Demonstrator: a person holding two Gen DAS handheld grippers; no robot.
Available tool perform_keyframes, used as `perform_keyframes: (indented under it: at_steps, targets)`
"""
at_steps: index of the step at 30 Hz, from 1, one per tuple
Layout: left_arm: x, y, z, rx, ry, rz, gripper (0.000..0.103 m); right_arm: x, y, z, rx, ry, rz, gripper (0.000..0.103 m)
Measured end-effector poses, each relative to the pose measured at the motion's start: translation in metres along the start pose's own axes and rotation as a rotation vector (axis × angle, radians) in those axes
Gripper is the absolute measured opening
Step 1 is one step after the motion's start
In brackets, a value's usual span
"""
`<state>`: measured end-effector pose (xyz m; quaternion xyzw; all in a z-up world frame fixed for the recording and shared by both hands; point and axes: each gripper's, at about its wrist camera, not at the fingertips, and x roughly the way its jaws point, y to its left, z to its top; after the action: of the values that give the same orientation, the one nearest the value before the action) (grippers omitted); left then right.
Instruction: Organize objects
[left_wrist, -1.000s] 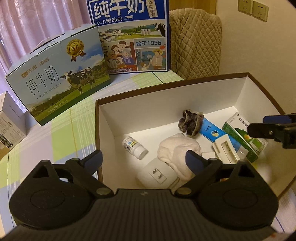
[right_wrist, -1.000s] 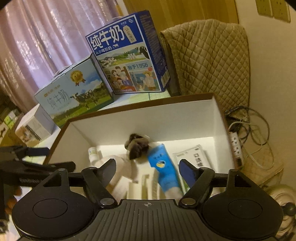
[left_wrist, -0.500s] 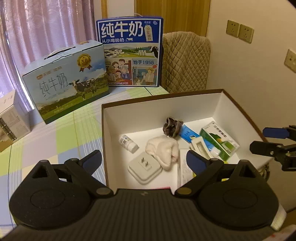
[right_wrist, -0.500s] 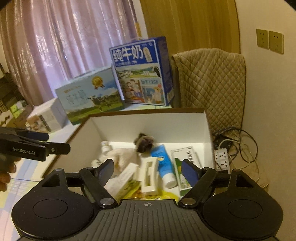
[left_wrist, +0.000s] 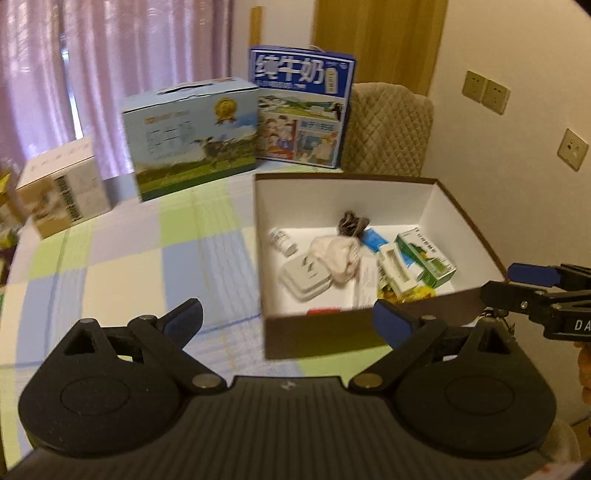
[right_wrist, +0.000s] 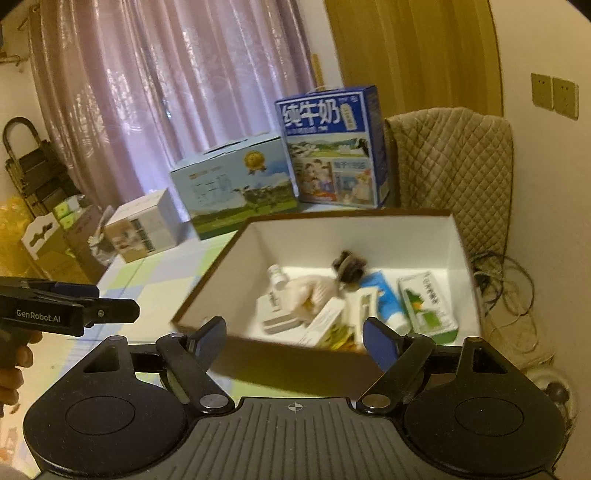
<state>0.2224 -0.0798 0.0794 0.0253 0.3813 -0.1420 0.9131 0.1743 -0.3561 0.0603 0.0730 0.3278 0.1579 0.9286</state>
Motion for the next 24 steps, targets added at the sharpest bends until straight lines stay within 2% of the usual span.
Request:
perform_keyframes:
  at_steps: [6, 12, 24]
  targets:
    - [-0.035, 0.015, -0.033, -0.029, -0.019, 0.084, 0.097, -0.010, 0.023, -0.021, 0.009, 0.017, 0.012, 0.078]
    - [-0.059, 0.020, -0.074, -0.024, -0.009, 0.136, 0.097, -0.012, 0.051, -0.048, -0.004, 0.056, 0.046, 0.078]
    - [-0.079, 0.051, -0.142, -0.166, 0.065, 0.202, 0.097, -0.002, 0.098, -0.089, -0.090, 0.125, 0.070, 0.078]
